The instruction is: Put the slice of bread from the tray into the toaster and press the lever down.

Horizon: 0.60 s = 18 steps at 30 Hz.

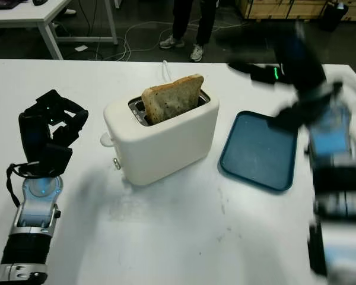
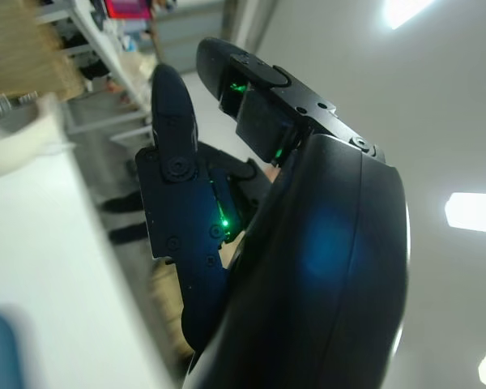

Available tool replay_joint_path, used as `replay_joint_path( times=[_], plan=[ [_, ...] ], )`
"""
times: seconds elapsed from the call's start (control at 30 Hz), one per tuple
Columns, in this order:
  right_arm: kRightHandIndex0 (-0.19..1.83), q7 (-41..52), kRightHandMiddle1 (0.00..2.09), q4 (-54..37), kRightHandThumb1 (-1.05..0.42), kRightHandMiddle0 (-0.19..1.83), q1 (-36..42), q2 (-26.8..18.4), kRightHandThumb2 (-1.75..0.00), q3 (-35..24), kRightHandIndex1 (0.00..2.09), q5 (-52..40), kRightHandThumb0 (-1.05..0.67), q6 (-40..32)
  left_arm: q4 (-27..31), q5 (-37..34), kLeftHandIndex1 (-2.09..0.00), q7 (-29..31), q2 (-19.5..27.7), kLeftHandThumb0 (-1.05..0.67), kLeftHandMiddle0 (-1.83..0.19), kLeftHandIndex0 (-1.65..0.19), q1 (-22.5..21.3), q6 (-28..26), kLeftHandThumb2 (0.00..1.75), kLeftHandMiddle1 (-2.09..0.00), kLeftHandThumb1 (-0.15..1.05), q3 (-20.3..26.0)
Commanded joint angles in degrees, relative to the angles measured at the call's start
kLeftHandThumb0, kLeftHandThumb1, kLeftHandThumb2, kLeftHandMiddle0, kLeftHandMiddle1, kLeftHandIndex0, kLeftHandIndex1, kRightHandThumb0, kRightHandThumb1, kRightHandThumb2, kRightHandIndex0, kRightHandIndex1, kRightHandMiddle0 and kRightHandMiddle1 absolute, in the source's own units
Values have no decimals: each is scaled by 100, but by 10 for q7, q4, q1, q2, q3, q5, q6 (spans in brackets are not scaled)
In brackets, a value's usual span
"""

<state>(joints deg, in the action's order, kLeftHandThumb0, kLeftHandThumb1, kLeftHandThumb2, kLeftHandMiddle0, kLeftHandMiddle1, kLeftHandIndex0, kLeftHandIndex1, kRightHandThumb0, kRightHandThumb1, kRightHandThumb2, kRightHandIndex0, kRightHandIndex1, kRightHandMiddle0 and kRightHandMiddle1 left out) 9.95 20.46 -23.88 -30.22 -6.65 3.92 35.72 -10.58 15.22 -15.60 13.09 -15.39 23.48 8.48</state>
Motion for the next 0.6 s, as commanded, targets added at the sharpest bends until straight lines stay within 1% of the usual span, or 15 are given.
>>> replay_joint_path(
  times=[0.0, 0.07, 0.1, 0.13, 0.2, 0.27, 0.33, 0.43, 0.5, 0.57],
  plan=[
    [93, -25, 0, -41, -92, 89, 71, 39, -34, -14, 25, -21, -31, -24, 11, 2, -126, 10, 16, -92, -99, -84, -3, 4, 22, -146, 92, 0],
    [96, -55, 0, -61, -92, 89, 116, 71, -34, -22, 18, -12, -30, -22, 15, 5, -124, 15, 23, -92, -98, -83, -2, 3, 24, -146, 92, -1],
    [98, -72, 0, -73, -92, 89, 135, 96, -34, -24, 17, -17, -31, -29, 16, 3, -122, 19, 27, -92, -98, -84, -1, 4, 24, -146, 92, -1],
    [103, -88, 2, -84, -92, 92, 151, 120, -33, -26, 17, -21, -36, -35, 16, -1, -119, 23, 30, -92, -99, -86, -2, 6, 23, -145, 92, -1],
    [107, -112, 3, -103, -92, 95, 174, 163, -31, -26, 17, -33, -39, -46, 16, -3, -114, 28, 35, -92, -100, -89, -2, 12, 22, -144, 92, 1],
    [109, -125, 3, -116, -92, 97, 185, 193, -29, -25, 16, -41, -41, -58, 18, 0, -109, 35, 47, -92, -102, -92, 0, 18, 20, -144, 92, 2],
    [110, -130, 3, -118, -92, 98, 185, 209, -29, -26, 16, -45, -40, -67, 22, 1, -103, 52, 67, -88, -102, -92, 3, 30, 21, -142, 92, 2],
    [111, -136, 2, -116, -92, 98, 173, 218, -28, -30, 15, -44, -40, -71, 23, 5, -93, 92, 116, -84, -102, -91, 10, 57, 25, -142, 92, 1],
    [114, -141, 3, -118, -92, 100, 168, 224, -26, -33, 16, -45, -41, -74, 25, 6, -86, 125, 153, -84, -105, -87, 12, 74, 30, -148, 92, -1],
    [114, -150, 3, -119, -92, 102, 164, 228, -25, -36, 16, -40, -41, -81, 26, 5, -77, 155, 184, -82, -107, -87, 10, 85, 26, -152, 92, -2]
  ],
)
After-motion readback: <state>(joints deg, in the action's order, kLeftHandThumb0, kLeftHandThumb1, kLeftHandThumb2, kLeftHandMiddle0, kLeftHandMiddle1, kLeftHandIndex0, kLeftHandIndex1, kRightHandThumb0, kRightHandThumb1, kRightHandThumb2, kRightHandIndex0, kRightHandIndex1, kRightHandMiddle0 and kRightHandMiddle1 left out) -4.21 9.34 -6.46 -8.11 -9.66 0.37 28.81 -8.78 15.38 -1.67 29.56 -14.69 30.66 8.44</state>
